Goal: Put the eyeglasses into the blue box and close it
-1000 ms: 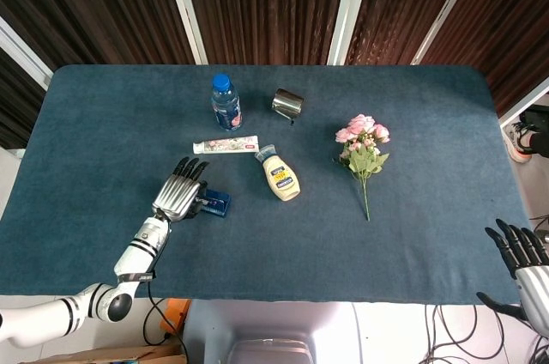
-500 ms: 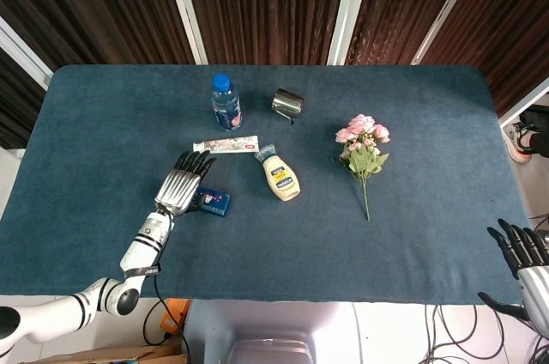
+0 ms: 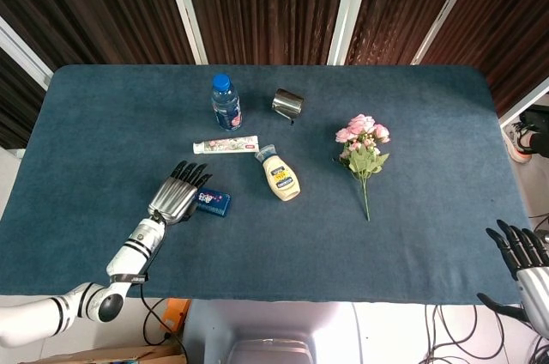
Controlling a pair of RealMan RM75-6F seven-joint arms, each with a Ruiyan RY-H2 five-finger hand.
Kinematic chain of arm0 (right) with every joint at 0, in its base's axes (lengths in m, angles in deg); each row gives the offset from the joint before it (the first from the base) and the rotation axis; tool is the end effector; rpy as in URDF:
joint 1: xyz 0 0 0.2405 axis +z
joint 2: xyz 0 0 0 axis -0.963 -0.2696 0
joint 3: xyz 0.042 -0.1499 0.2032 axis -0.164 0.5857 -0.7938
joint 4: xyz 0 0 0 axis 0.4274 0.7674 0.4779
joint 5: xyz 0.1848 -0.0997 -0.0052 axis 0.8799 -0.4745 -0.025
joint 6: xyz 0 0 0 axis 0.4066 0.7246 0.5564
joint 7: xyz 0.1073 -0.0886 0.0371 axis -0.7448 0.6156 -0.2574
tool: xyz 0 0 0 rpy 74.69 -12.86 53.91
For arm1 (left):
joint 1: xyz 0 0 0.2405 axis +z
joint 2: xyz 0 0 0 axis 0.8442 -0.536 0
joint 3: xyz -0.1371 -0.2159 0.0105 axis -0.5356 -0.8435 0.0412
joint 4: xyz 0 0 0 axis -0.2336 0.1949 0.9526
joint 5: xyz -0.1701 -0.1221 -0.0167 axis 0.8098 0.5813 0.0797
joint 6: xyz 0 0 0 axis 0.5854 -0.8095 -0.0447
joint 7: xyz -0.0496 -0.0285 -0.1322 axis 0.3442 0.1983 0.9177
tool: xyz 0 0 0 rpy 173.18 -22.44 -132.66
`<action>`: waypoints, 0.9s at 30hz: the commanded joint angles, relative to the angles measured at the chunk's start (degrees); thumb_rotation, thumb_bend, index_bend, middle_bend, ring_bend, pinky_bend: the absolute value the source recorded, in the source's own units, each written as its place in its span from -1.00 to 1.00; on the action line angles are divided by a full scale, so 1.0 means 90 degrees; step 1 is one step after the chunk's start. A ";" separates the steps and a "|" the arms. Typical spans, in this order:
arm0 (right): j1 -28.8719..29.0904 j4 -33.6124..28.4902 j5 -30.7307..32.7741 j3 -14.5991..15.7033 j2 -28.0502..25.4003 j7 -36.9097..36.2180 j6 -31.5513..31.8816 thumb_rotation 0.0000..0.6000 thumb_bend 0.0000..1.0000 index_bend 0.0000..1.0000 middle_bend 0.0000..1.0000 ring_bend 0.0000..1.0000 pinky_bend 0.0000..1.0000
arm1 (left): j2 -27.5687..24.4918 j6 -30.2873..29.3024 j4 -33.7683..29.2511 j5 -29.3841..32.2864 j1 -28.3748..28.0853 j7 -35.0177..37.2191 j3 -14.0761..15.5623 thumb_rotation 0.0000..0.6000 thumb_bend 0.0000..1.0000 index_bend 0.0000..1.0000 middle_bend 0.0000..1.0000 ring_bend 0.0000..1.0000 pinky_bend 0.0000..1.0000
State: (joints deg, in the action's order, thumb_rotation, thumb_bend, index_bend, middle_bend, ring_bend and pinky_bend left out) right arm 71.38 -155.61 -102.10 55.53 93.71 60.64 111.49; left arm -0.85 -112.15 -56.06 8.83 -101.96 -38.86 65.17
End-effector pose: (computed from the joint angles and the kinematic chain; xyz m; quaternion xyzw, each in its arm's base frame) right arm -0.3262 -0.1124 0.1959 0.6344 -0.3817 0.3623 0.5662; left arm -0.1789 0.3605 -0.0112 -0.7960 -0.2973 -0.2666 0.4548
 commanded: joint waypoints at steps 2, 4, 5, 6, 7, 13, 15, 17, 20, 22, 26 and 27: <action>-0.0005 0.0010 0.0003 -0.0001 -0.0009 -0.0028 0.0011 1.00 -0.65 -1.00 -1.00 -1.00 -1.00 | 0.0092 0.0158 0.0071 0.0577 -0.0150 -0.0609 0.0150 1.00 -0.08 -0.80 -1.00 -1.00 -1.00; -0.0009 0.0017 0.0014 -0.0007 -0.0014 -0.0047 0.0019 1.00 -0.65 -1.00 -1.00 -1.00 -1.00 | 0.0116 0.0190 0.0118 0.0658 -0.0173 -0.0648 0.0176 1.00 -0.08 -0.80 -1.00 -1.00 -1.00; -0.0010 0.0019 0.0019 -0.0009 -0.0015 -0.0053 0.0020 1.00 -0.65 -1.00 -1.00 -1.00 -1.00 | 0.0116 0.0203 0.0127 0.0688 -0.0181 -0.0666 0.0190 1.00 -0.08 -0.79 -1.00 -1.00 -1.00; -0.0011 0.0019 0.0025 -0.0011 -0.0016 -0.0054 0.0021 1.00 -0.65 -1.00 -1.00 -1.00 -1.00 | 0.0112 0.0210 0.0135 0.0718 -0.0192 -0.0692 0.0210 1.00 -0.08 -0.79 -1.00 -1.00 -1.00; -0.0011 0.0017 0.0029 -0.0013 -0.0016 -0.0051 0.0018 1.00 -0.65 -1.00 -1.00 -1.00 -1.00 | 0.0108 0.0215 0.0139 0.0737 -0.0198 -0.0707 0.0224 1.00 -0.08 -0.79 -1.00 -1.00 -1.00; -0.0009 0.0008 0.0027 -0.0010 -0.0006 -0.0005 0.0000 1.00 -0.65 -1.00 -1.00 -1.00 -1.00 | 0.0155 0.0206 0.0229 0.0789 -0.0225 -0.0667 0.0262 1.00 -0.08 -0.61 -1.00 -1.00 -1.00; -0.0009 0.0006 0.0028 -0.0011 -0.0002 0.0005 0.0000 1.00 -0.65 -1.00 -1.00 -1.00 -1.00 | 0.0228 0.0131 0.0325 0.0696 -0.0212 -0.0562 0.0249 1.00 -0.08 -0.48 -1.00 -1.00 -0.99; -0.0008 0.0008 0.0027 -0.0011 -0.0003 0.0003 -0.0002 1.00 -0.65 -1.00 -1.00 -1.00 -1.00 | 0.0311 0.0053 0.0439 0.0583 -0.0193 -0.0439 0.0234 1.00 -0.07 -0.32 -1.00 -1.00 -0.97; -0.0008 0.0007 0.0031 -0.0015 -0.0006 -0.0004 0.0001 1.00 -0.65 -1.00 -1.00 -1.00 -1.00 | 0.0385 0.0044 0.0575 0.0474 -0.0177 -0.0282 0.0238 1.00 -0.08 -0.15 -1.00 -1.00 -0.95; -0.0010 0.0010 0.0030 -0.0015 -0.0010 -0.0019 0.0006 1.00 -0.65 -1.00 -1.00 -1.00 -1.00 | 0.0391 0.0063 0.0598 0.0436 -0.0172 -0.0227 0.0250 1.00 -0.08 -0.26 -1.00 -1.00 -0.95; -0.0012 0.0014 0.0022 -0.0012 -0.0013 -0.0033 0.0012 1.00 -0.65 -1.00 -1.00 -1.00 -1.00 | 0.0335 0.0044 0.0496 0.0403 -0.0150 -0.0138 0.0237 1.00 -0.12 -0.84 -1.00 -1.00 -0.95; -0.0013 0.0016 0.0017 -0.0010 -0.0012 -0.0030 0.0013 1.00 -0.65 -1.00 -1.00 -1.00 -1.00 | 0.0312 -0.0005 0.0452 0.0361 -0.0133 -0.0114 0.0236 1.00 -0.14 -0.95 -1.00 -1.00 -0.95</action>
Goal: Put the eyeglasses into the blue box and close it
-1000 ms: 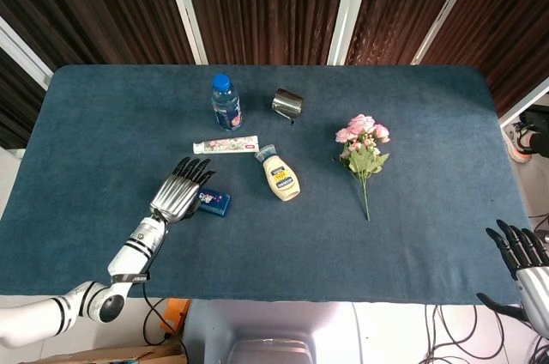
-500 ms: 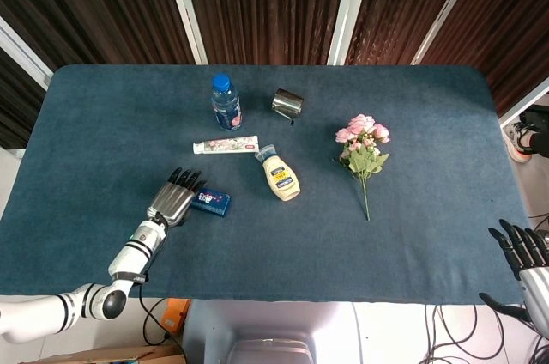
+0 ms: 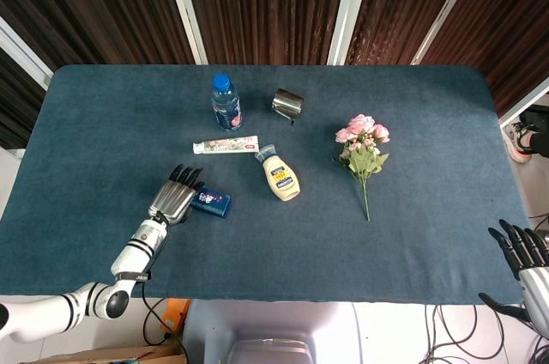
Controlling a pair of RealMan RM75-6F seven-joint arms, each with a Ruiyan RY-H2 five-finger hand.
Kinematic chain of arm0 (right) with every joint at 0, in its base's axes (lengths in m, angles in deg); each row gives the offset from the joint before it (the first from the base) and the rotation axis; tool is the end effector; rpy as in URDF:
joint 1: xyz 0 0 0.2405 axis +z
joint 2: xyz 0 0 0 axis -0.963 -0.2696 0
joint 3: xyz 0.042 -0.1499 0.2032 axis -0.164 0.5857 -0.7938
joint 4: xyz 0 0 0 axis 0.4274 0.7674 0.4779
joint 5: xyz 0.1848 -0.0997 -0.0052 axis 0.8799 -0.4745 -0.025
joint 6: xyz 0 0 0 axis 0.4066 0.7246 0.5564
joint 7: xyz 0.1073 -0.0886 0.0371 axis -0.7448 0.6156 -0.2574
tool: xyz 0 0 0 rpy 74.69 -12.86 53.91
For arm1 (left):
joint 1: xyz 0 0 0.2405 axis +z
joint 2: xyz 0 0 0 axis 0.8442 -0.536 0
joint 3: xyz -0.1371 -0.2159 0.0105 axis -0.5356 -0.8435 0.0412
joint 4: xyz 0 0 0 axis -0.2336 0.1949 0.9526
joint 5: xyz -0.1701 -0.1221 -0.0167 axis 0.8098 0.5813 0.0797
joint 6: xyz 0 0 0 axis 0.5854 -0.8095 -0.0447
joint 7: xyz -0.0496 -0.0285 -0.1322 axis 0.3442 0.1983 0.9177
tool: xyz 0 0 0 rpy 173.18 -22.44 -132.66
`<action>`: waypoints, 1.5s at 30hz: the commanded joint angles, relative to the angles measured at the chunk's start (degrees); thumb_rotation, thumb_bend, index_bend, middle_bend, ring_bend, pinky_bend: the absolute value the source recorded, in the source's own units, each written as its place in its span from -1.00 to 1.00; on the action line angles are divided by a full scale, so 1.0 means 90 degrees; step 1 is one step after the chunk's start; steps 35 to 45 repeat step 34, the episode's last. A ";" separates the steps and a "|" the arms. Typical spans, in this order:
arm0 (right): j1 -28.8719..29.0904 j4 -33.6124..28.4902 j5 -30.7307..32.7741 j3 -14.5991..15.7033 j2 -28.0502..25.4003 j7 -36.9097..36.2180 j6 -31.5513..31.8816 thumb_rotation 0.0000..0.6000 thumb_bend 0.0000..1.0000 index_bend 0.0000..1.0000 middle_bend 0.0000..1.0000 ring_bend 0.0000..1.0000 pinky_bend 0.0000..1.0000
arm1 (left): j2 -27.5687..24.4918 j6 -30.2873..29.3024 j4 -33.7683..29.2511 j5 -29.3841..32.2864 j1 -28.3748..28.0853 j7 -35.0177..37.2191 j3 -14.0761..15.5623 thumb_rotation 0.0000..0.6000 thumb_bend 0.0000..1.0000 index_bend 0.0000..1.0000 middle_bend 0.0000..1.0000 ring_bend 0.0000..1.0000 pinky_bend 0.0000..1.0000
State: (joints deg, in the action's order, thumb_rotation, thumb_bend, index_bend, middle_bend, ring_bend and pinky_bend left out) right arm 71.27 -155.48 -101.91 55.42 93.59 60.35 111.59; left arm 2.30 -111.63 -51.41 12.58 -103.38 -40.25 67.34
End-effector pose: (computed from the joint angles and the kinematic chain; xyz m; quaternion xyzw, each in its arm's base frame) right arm -0.3270 -0.1122 0.1975 0.6325 -0.3820 0.3625 0.5680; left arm -0.1911 0.3641 -0.0265 -0.7983 -0.3017 -0.2362 0.4646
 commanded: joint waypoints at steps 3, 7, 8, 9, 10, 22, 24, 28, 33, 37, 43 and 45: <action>0.0001 0.0003 -0.0009 0.0005 0.0009 0.0032 -0.0009 1.00 -0.65 -1.00 -1.00 -1.00 -1.00 | -0.0148 -0.0196 -0.0240 -0.0154 0.0083 0.0068 0.0010 1.00 -0.19 -1.00 -1.00 -1.00 -0.95; 0.0009 -0.0002 -0.0007 0.0008 0.0028 0.0102 -0.0038 1.00 -0.65 -1.00 -1.00 -1.00 -1.00 | -0.0434 -0.0511 -0.0700 -0.0374 0.0241 0.0071 0.0085 1.00 -0.22 -1.00 -1.00 -1.00 -0.95; 0.0011 -0.0006 -0.0005 0.0009 0.0032 0.0117 -0.0048 1.00 -0.65 -1.00 -1.00 -1.00 -1.00 | -0.0542 -0.0631 -0.0868 -0.0485 0.0307 0.0104 0.0120 1.00 -0.22 -1.00 -1.00 -1.00 -0.95; 0.0013 -0.0011 -0.0006 0.0010 0.0031 0.0127 -0.0055 1.00 -0.65 -1.00 -1.00 -1.00 -1.00 | -0.0666 -0.0771 -0.1045 -0.0633 0.0386 0.0159 0.0164 1.00 -0.22 -1.00 -1.00 -1.00 -0.95; 0.0013 -0.0018 0.0000 0.0007 0.0029 0.0133 -0.0055 1.00 -0.65 -1.00 -1.00 -1.00 -1.00 | -0.0852 -0.0994 -0.1292 -0.0863 0.0519 0.0267 0.0238 1.00 -0.23 -1.00 -1.00 -1.00 -0.95; 0.0014 -0.0052 0.0133 -0.0056 0.0055 0.0189 -0.0078 1.00 -0.65 -1.00 -1.00 -1.00 -1.00 | -0.2254 -0.4118 -0.1788 -0.3686 0.2603 0.2533 0.1662 1.00 -0.21 -1.00 -1.00 -1.00 -1.00; 0.0004 -0.0081 0.0218 -0.0109 0.0138 0.0363 -0.0072 1.00 -0.65 -1.00 -1.00 -1.00 -1.00 | -0.2032 -0.5580 -0.0794 -0.3890 0.3561 0.3765 0.1740 1.00 -0.21 -1.00 -1.00 -1.00 -1.00; 0.0033 -0.0128 0.0199 -0.0098 0.0219 0.0568 -0.0155 1.00 -0.65 -1.00 -1.00 -1.00 -1.00 | -0.1907 -0.5815 -0.0063 -0.4249 0.3668 0.4495 0.1686 1.00 -0.21 -1.00 -1.00 -1.00 -1.00; 0.0040 -0.0134 0.0103 -0.0045 0.0240 0.0667 -0.0181 1.00 -0.65 -1.00 -1.00 -1.00 -1.00 | -0.1747 -0.5802 0.0109 -0.4150 0.3814 0.4083 0.1425 1.00 -0.21 -1.00 -1.00 -1.00 -1.00; 0.0040 -0.0132 0.0112 -0.0050 0.0243 0.0673 -0.0182 1.00 -0.65 -1.00 -1.00 -1.00 -1.00 | -0.1751 -0.5798 0.0102 -0.4176 0.3828 0.4089 0.1412 1.00 -0.21 -1.00 -1.00 -1.00 -1.00; 0.0040 -0.0132 0.0112 -0.0050 0.0243 0.0673 -0.0182 1.00 -0.65 -1.00 -1.00 -1.00 -1.00 | -0.1751 -0.5798 0.0102 -0.4176 0.3828 0.4089 0.1412 1.00 -0.21 -1.00 -1.00 -1.00 -1.00; 0.0040 -0.0132 0.0112 -0.0050 0.0243 0.0673 -0.0182 1.00 -0.65 -1.00 -1.00 -1.00 -1.00 | -0.1751 -0.5798 0.0102 -0.4176 0.3828 0.4089 0.1412 1.00 -0.21 -1.00 -1.00 -1.00 -1.00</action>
